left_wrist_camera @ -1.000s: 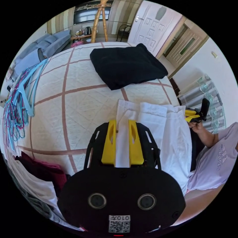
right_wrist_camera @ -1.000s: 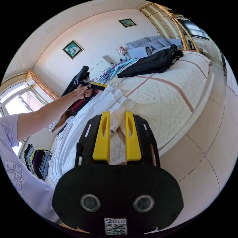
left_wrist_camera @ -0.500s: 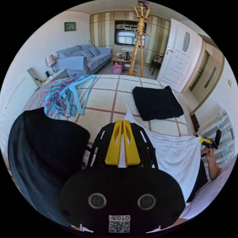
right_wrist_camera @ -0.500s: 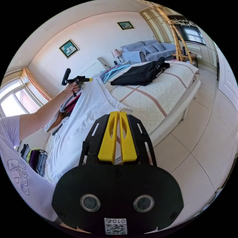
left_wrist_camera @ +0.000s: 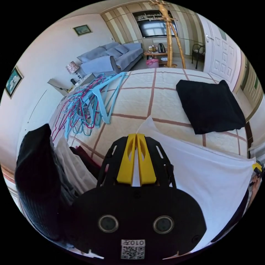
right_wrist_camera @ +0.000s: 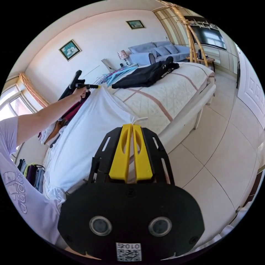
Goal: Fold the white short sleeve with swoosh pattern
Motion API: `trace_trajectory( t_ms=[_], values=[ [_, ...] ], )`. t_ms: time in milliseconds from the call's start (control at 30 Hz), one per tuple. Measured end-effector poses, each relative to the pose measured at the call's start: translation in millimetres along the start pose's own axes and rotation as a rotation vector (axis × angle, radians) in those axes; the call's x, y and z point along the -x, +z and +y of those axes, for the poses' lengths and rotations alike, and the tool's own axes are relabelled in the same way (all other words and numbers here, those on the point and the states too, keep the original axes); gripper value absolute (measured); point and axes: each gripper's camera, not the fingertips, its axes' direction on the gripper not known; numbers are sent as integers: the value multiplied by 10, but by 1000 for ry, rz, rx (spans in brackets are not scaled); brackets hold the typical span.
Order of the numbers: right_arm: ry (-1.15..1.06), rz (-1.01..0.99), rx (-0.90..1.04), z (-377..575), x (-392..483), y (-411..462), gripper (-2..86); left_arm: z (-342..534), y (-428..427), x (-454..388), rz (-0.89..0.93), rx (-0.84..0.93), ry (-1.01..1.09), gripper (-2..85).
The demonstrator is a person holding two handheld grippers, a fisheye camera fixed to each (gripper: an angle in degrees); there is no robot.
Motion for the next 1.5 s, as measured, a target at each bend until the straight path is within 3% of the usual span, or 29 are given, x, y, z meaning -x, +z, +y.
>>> trace_trajectory(
  t_ms=[167, 333, 567, 700, 933, 1100, 1200, 1333, 1500],
  values=[
    [-204, 100, -228, 4, 452, -501, 35, 248, -344, -51, -56, -286, -51, -2],
    [-63, 50, 48, -82, -80, 343, 36, 251, 196, -67, -4, -69, -53, -2],
    [-19, 4, 43, -69, -268, 435, 37, 114, 557, -156, 81, 114, 27, 3],
    [2, -20, 75, -117, -349, 534, 38, 17, 473, -163, 33, 189, -4, 16],
    [72, -82, 113, -176, -568, 534, 55, 122, -200, -247, -32, 148, 1, 36],
    [143, 77, 28, -8, -649, 19, 66, 963, -1391, -429, -7, -87, -2, 28],
    [34, 37, 12, 85, -373, -255, 69, 1696, -1904, -556, 29, -142, 20, 16],
    [-203, -117, 50, 197, 296, -297, 67, 2535, -2253, -796, 69, -82, 43, 7],
    [-316, -246, 82, 353, 922, -253, 63, 3625, -2160, -872, 153, 94, -93, 1]
  ],
)
